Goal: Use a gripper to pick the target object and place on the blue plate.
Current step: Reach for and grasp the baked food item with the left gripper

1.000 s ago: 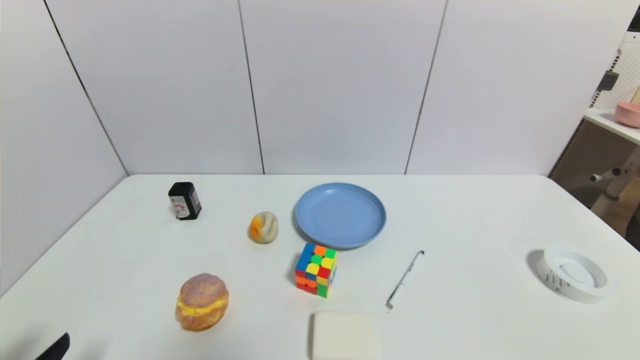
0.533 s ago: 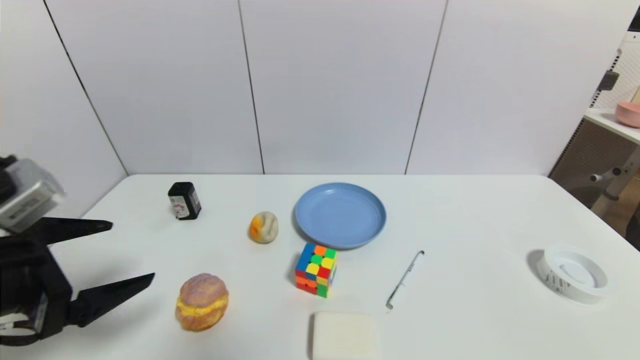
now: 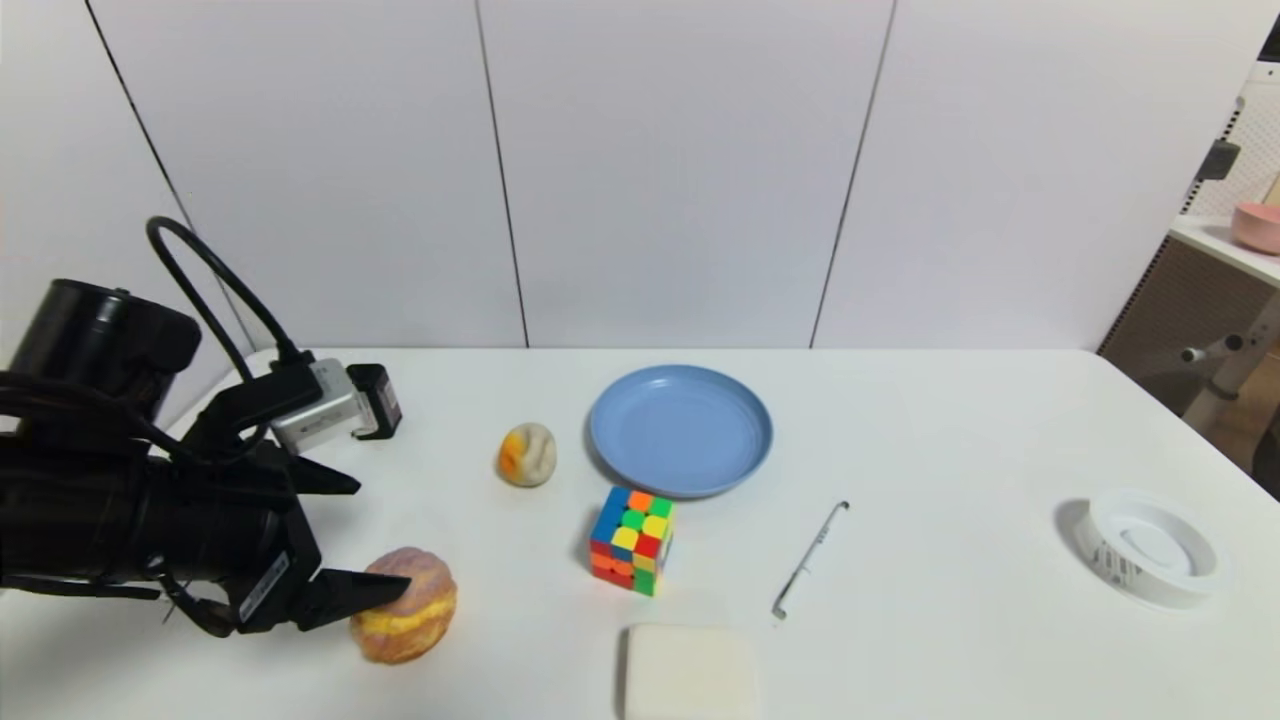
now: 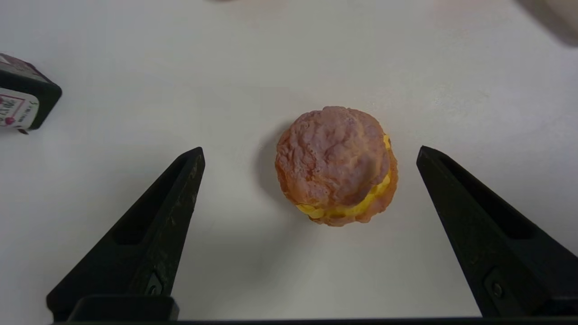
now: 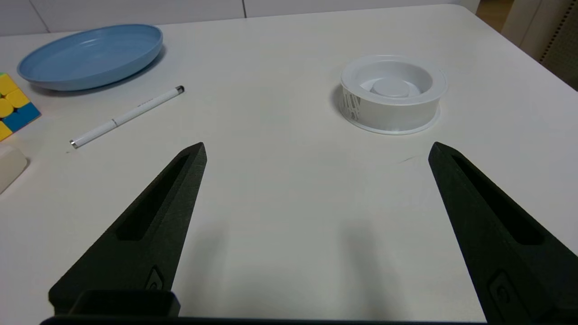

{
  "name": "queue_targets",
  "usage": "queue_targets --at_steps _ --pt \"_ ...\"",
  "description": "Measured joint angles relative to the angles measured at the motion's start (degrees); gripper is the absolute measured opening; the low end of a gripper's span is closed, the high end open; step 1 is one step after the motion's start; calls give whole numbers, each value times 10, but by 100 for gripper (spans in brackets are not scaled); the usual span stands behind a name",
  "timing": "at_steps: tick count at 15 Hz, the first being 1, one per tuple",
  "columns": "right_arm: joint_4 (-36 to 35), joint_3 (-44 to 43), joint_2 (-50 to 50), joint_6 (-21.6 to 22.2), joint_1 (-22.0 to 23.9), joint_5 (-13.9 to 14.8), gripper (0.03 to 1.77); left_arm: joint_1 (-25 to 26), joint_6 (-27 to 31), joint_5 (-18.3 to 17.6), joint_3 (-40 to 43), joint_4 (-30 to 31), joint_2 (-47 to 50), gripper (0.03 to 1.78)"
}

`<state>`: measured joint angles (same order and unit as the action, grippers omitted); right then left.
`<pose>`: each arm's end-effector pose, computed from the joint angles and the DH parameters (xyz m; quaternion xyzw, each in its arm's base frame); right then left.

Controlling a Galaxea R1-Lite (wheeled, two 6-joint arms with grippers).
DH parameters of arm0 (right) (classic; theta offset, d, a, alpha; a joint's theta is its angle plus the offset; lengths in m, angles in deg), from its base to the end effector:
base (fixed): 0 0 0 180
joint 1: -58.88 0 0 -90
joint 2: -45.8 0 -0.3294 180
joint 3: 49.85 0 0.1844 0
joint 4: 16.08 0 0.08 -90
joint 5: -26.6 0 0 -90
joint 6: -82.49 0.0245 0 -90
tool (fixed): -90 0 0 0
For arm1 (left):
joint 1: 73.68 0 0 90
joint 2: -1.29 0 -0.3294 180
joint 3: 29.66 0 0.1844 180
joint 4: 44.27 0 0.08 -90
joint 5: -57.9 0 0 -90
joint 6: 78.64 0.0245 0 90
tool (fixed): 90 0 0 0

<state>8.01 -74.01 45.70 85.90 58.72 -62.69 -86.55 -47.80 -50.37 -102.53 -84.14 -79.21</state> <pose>-0.0565 -0.0005 0.0757 0.0298 0.0001 -0.0048 0.9995 0.1915 -0.0516 0.2243 0.2162 0.3225 -0.3438 0.8550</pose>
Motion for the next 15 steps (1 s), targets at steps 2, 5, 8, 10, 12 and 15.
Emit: queue_targets --at_steps 2,5,8,10,12,15 --pt "0 0 0 0 0 0 170 0 2 1 0 -7 -21 169" --pt "0 0 0 0 0 0 170 -6 2 1 -2 -18 -45 169" --pt "0 0 0 0 0 0 170 -16 4 4 -3 -23 -66 169" --pt "0 0 0 0 0 0 170 -20 13 3 -2 -23 -79 169" --pt "0 0 0 0 0 0 170 -25 14 4 -2 -21 -89 169" --pt "0 0 0 0 0 0 170 -32 15 5 -4 -19 -106 169"
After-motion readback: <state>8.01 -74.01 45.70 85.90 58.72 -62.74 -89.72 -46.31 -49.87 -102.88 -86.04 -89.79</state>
